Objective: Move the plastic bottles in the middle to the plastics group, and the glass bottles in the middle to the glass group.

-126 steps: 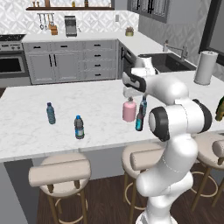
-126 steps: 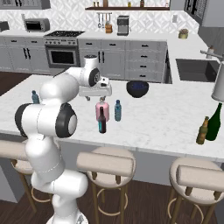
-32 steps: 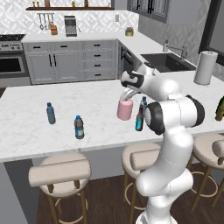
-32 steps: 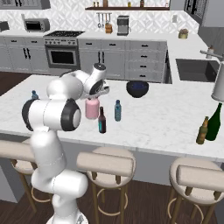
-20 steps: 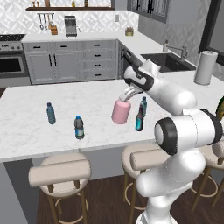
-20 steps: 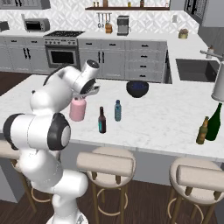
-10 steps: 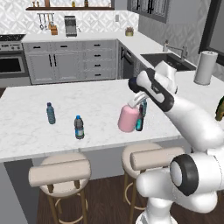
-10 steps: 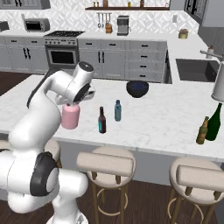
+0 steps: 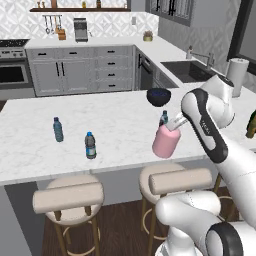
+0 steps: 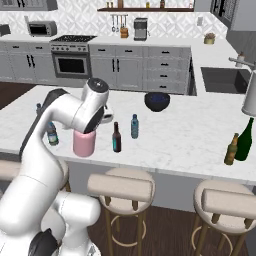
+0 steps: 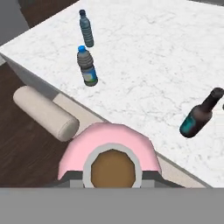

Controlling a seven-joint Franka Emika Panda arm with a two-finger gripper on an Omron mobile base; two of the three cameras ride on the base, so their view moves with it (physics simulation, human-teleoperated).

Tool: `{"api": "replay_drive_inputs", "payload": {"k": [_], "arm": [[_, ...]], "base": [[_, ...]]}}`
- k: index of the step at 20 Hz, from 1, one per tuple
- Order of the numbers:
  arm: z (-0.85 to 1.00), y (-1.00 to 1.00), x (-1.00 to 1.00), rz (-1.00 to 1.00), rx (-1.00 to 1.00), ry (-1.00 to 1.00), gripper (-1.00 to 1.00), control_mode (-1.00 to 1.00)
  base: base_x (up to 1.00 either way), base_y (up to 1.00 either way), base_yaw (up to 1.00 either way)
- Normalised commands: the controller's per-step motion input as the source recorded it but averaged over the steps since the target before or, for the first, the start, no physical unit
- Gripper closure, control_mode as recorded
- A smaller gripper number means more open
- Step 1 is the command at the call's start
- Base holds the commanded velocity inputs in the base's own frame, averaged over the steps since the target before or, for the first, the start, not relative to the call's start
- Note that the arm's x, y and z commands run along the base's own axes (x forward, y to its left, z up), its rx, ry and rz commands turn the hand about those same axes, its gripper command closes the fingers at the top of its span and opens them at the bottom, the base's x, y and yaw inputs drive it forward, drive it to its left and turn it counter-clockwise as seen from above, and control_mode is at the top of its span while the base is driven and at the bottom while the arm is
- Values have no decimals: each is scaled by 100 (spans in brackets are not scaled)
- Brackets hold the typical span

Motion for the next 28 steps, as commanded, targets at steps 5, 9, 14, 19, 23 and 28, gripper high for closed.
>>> {"api": "replay_drive_inputs", "payload": {"k": [5, 9, 14, 19, 23, 28], "arm": [[10, -81, -17, -30, -4, 3, 100, -100], [5, -85, -7, -34, -5, 0, 100, -100], [0, -84, 9, -38, -9, 5, 100, -100], [0, -78, 28, -37, -8, 11, 100, -100], [0, -76, 42, -28, -3, 5, 100, -100], [-1, -84, 31, -27, 0, 0, 100, -100]], "base": [[0, 0, 0], [0, 0, 0], [0, 0, 0], [0, 0, 0], [0, 0, 0], [0, 0, 0]]}}
